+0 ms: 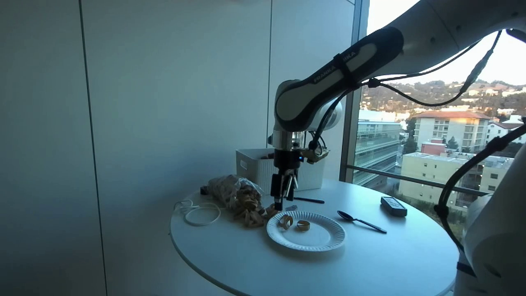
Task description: Remove the rubber bangs from the plate and put them in the plastic
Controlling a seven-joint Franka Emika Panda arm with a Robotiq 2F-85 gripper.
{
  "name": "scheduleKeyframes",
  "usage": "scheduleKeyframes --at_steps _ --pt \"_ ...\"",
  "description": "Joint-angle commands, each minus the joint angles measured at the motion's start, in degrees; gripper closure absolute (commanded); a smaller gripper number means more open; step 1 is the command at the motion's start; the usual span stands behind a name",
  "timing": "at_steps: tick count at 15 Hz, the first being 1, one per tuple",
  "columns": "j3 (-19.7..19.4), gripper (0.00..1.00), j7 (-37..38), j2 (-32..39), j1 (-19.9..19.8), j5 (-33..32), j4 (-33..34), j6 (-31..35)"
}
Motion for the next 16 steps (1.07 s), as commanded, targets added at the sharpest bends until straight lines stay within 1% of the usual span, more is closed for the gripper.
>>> scheduleKeyframes --at_steps 1,3,5,8,10,12,14,15,16 --pt "-0.67 0.00 -3.43 1.17 1.63 3.39 -1.17 10.80" --pt "-0.71 0.00 -2.31 3.01 1.56 4.54 -1.31 15.44" --pt "-0.28 0.00 0.40 5.56 0.63 4.05 -0.58 17.72" --pt "1.04 0.00 7.29 8.70 -1.70 -0.76 -0.87 22.91" --pt "1.46 0.00 11.72 10.66 -3.09 -5.36 -0.75 25.42" --pt "1.48 0.00 15.26 12.54 -4.23 -10.13 -0.26 26.65" --pt "1.09 0.00 17.63 14.10 -4.80 -12.75 0.34 26.70" --pt "0.93 0.25 17.77 14.48 -4.84 -13.30 0.44 26.38" --pt "0.80 0.26 17.63 14.93 -4.85 -13.36 0.58 25.84"
